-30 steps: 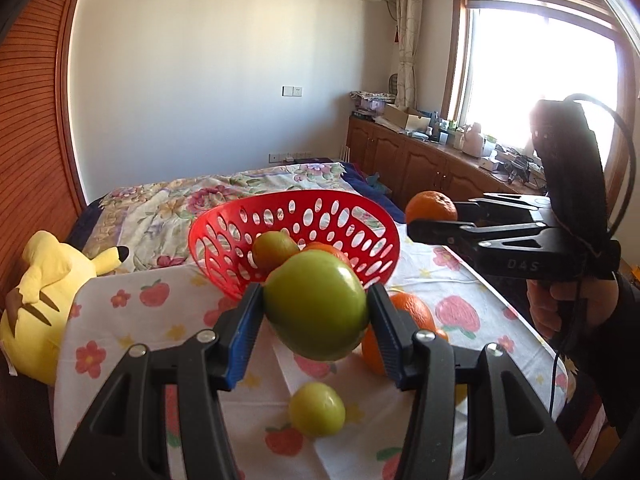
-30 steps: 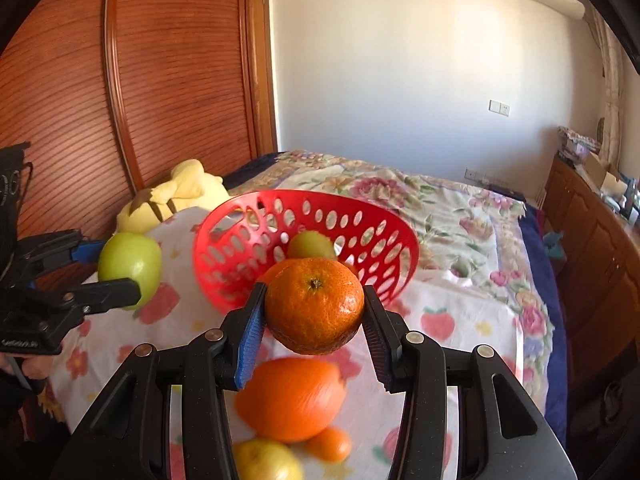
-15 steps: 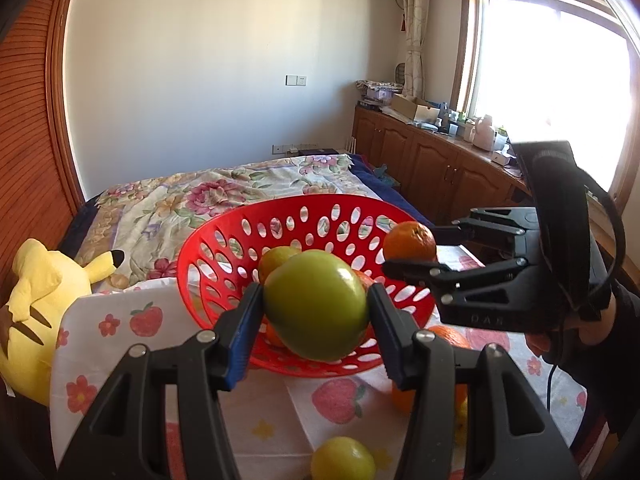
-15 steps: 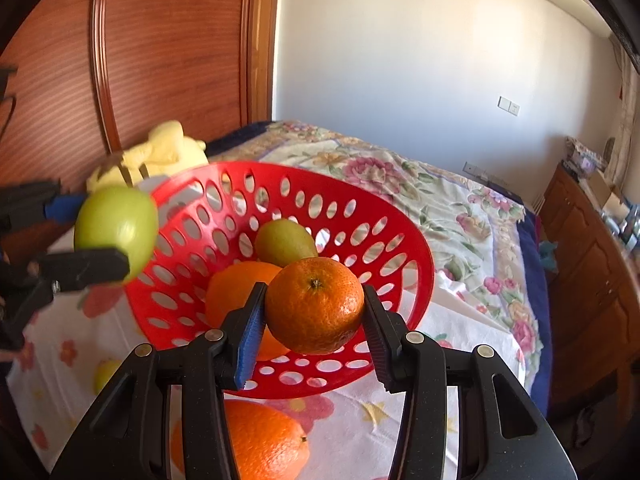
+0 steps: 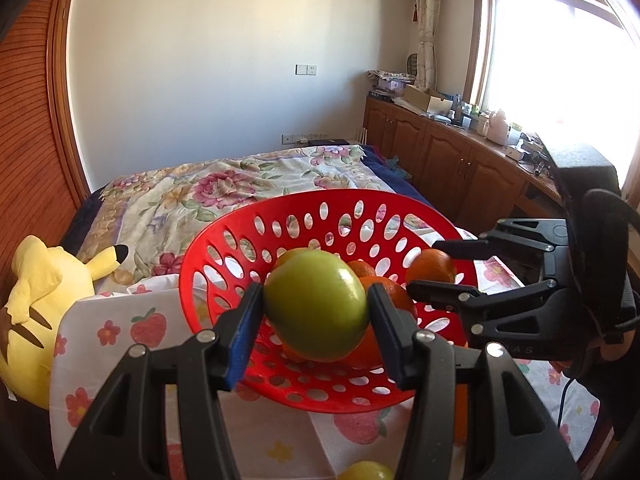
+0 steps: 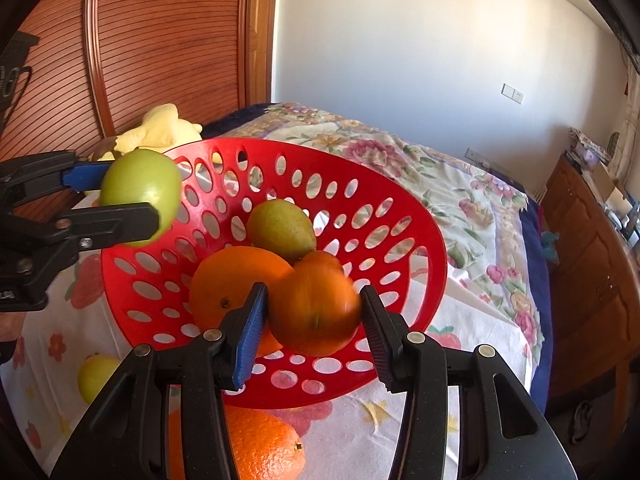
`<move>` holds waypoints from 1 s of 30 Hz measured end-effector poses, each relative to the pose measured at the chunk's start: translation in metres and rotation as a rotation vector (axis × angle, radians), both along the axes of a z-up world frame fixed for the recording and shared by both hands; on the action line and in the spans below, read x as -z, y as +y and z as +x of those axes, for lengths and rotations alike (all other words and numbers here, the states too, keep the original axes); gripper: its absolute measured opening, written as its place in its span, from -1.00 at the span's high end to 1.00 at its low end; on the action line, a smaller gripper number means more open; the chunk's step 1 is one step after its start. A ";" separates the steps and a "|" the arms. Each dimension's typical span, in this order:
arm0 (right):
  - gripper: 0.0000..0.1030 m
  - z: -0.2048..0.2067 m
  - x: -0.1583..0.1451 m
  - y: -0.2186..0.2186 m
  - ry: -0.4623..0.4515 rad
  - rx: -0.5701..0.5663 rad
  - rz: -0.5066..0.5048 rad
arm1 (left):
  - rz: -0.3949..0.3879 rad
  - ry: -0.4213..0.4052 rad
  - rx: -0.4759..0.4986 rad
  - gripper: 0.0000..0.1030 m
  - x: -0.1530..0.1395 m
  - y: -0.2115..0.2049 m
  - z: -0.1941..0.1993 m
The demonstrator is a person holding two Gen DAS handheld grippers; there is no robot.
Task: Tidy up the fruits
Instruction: 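Release the tangerine into the red basket with the right tool while the left tool holds the apple, then lower the green apple into the basket and open the left tool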
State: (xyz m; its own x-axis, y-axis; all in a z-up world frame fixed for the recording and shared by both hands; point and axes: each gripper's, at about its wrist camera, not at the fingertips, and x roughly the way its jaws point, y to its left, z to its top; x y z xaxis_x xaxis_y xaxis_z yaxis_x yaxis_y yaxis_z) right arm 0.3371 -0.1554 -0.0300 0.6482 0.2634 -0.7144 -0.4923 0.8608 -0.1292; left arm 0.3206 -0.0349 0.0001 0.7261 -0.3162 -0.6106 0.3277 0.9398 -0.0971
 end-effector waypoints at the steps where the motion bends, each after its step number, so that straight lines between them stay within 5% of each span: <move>1: 0.02 -0.001 -0.001 0.000 -0.008 0.000 0.000 | -0.002 0.002 -0.002 -0.01 0.001 0.000 0.001; 18: 0.02 -0.017 -0.015 -0.005 -0.035 -0.010 0.086 | 0.040 0.051 -0.012 -0.01 0.014 -0.007 0.016; 30: 0.00 -0.027 -0.018 -0.008 -0.051 0.004 0.113 | 0.019 0.005 -0.021 -0.02 0.002 0.002 -0.001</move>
